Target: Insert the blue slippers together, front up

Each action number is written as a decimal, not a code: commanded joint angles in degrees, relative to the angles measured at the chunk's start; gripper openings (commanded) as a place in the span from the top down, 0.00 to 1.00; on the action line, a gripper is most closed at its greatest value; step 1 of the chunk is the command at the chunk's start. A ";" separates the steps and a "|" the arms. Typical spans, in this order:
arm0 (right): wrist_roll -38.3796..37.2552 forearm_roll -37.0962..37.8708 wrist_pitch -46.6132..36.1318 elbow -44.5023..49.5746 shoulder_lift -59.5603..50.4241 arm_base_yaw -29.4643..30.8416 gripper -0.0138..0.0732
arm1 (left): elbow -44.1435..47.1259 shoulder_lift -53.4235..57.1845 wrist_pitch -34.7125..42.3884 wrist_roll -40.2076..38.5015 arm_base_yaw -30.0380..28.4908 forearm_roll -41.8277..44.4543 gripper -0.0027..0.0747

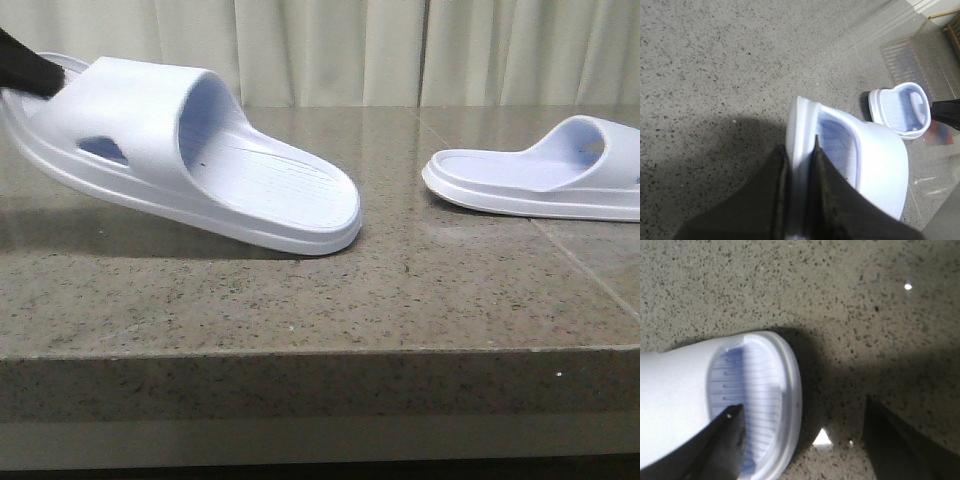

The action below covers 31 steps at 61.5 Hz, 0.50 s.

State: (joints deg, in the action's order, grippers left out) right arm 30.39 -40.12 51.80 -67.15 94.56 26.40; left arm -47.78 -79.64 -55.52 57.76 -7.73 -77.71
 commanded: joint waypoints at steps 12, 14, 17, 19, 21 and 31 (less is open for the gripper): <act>6.48 -8.29 2.03 -2.52 1.66 0.38 0.39 | -1.26 1.79 -1.55 0.19 0.45 -4.02 0.99; 6.86 -8.70 2.39 -2.52 2.04 0.38 0.39 | -1.26 1.79 -1.55 0.19 0.45 -4.02 0.99; 7.48 -9.20 2.95 -2.52 2.45 0.38 0.39 | -1.26 1.79 -1.55 0.19 0.45 -4.02 0.99; 7.90 -9.53 3.40 -2.52 2.87 0.38 0.39 | -1.26 1.79 -1.55 0.19 0.45 -4.02 0.99; 8.31 -9.82 3.72 -2.52 3.24 0.38 0.39 | -1.26 1.79 -1.55 0.19 0.45 -4.02 0.99; 9.34 -11.10 5.45 -2.52 5.14 0.33 0.42 | -1.26 1.79 -1.55 0.19 0.45 -4.02 0.99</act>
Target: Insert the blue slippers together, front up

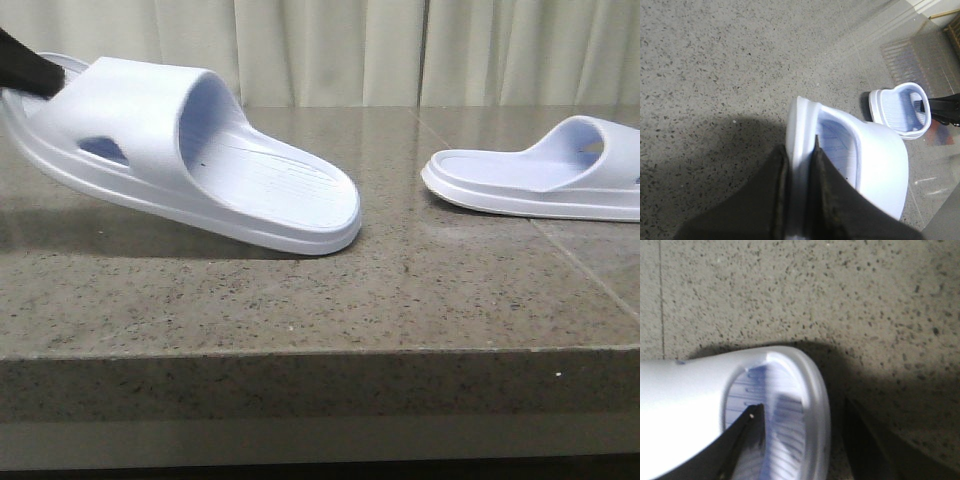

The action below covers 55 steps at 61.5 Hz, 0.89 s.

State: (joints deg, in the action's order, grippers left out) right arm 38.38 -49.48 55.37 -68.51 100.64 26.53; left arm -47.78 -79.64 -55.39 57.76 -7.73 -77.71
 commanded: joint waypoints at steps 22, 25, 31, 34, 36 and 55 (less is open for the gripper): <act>2.72 -2.10 3.51 -1.16 -0.61 0.20 0.80 | -1.26 1.79 -1.69 0.19 0.45 -4.02 0.99; 2.72 -2.16 3.66 -1.16 -0.61 0.20 0.83 | -1.26 1.79 -1.69 0.19 0.45 -4.02 0.99; 2.72 -2.90 4.30 -1.16 -0.70 0.20 0.91 | -1.26 1.79 -1.69 0.19 0.45 -4.02 0.99; 2.72 -3.33 4.56 -1.16 -0.94 0.20 0.92 | -1.26 1.79 -1.69 0.19 0.45 -4.02 0.99; 2.72 -3.49 4.56 -1.16 -1.41 0.20 0.92 | -1.26 1.79 -1.69 0.19 0.45 -4.02 0.99; 2.72 -3.97 5.24 -1.16 -14.30 0.25 0.92 | -1.26 1.79 -1.69 0.19 0.45 -4.02 0.99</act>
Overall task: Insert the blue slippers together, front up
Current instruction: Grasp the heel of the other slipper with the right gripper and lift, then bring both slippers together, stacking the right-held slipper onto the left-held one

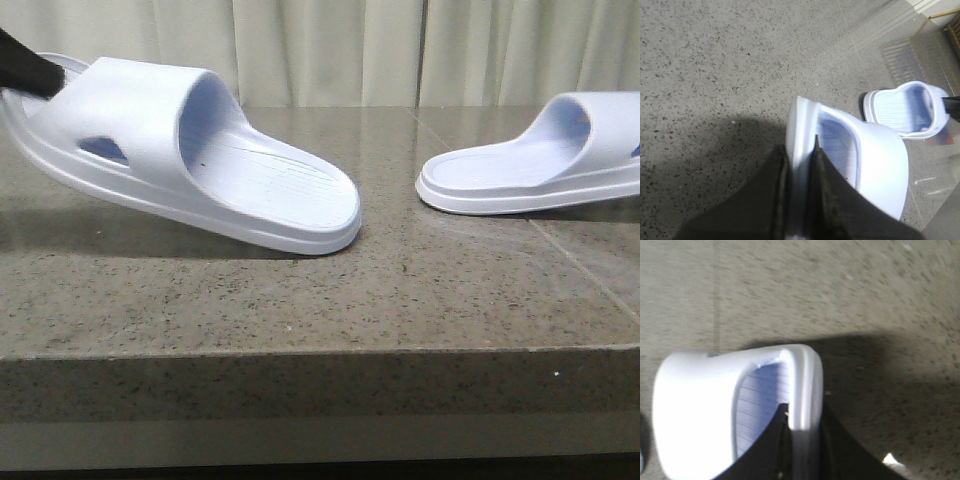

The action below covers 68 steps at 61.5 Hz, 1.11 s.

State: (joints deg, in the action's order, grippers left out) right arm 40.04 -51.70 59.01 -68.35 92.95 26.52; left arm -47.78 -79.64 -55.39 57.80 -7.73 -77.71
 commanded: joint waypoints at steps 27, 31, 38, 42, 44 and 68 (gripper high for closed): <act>-2.87 -2.31 3.04 2.91 -29.85 0.32 0.92 | -1.26 1.79 -1.69 0.15 0.45 -4.02 0.99; -3.25 -2.31 4.12 5.03 -32.03 0.32 0.92 | -1.26 1.79 -1.69 0.15 0.45 -4.02 0.99; -3.52 -2.36 4.50 8.02 -34.42 0.32 0.92 | -1.26 1.79 -1.58 0.15 0.45 -4.37 0.99; -3.70 -2.76 4.50 9.10 -34.81 0.32 0.92 | -1.26 1.79 -1.50 0.15 0.45 -5.18 0.99; -3.70 -3.24 4.56 9.41 -34.81 0.32 0.92 | -1.26 1.79 -1.23 0.15 0.79 -5.99 0.99; -3.63 -13.08 3.35 10.20 -29.36 0.32 0.92 | -1.26 -5.64 4.28 2.51 11.21 -20.72 0.99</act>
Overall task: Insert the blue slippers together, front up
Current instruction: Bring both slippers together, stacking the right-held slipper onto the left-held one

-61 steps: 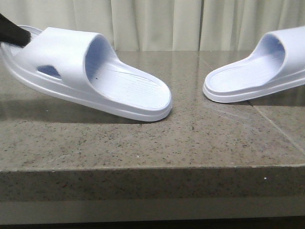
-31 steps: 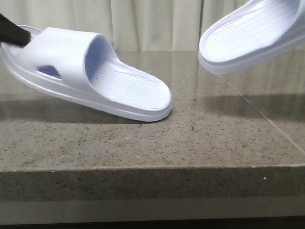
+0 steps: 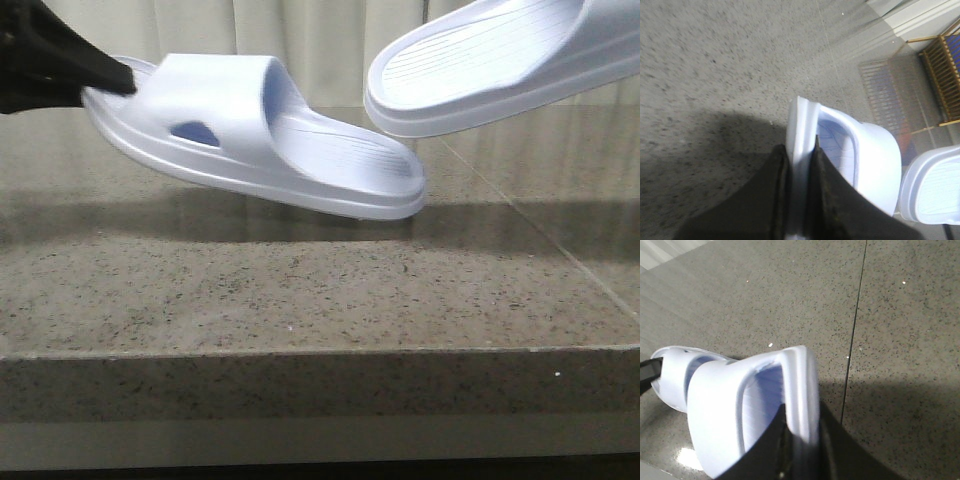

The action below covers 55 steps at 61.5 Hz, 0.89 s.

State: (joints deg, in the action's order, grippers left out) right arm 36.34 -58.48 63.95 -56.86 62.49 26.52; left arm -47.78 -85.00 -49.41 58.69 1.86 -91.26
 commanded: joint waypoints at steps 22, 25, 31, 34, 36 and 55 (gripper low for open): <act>1.85 -8.86 -9.22 -1.29 11.68 -6.66 0.92 | -1.26 -6.07 -1.49 2.68 2.51 -10.58 0.99; 1.85 -8.86 -12.06 -1.29 12.84 -9.09 0.92 | -1.26 -6.50 -1.49 2.68 2.51 -10.83 0.99; 1.80 -9.03 -16.04 -1.29 15.18 -14.14 0.92 | -1.26 -7.29 -1.49 2.68 2.51 -10.92 0.99; 1.80 -9.68 -17.50 -1.29 16.60 -16.34 0.92 | -1.26 -7.69 -1.49 2.79 2.51 -10.92 0.99; 1.80 -10.60 -18.40 -1.29 17.69 -18.28 0.92 | -1.26 -7.86 -1.49 2.79 2.51 -10.92 0.99; 1.80 -15.36 -25.88 -1.29 27.61 -37.73 0.92 | -1.26 -7.83 0.12 4.11 2.51 -11.46 0.99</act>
State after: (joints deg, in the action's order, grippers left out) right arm 37.59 -70.00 35.90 -56.86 89.77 -6.09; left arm -47.78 -94.74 -45.10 62.74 3.87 -99.33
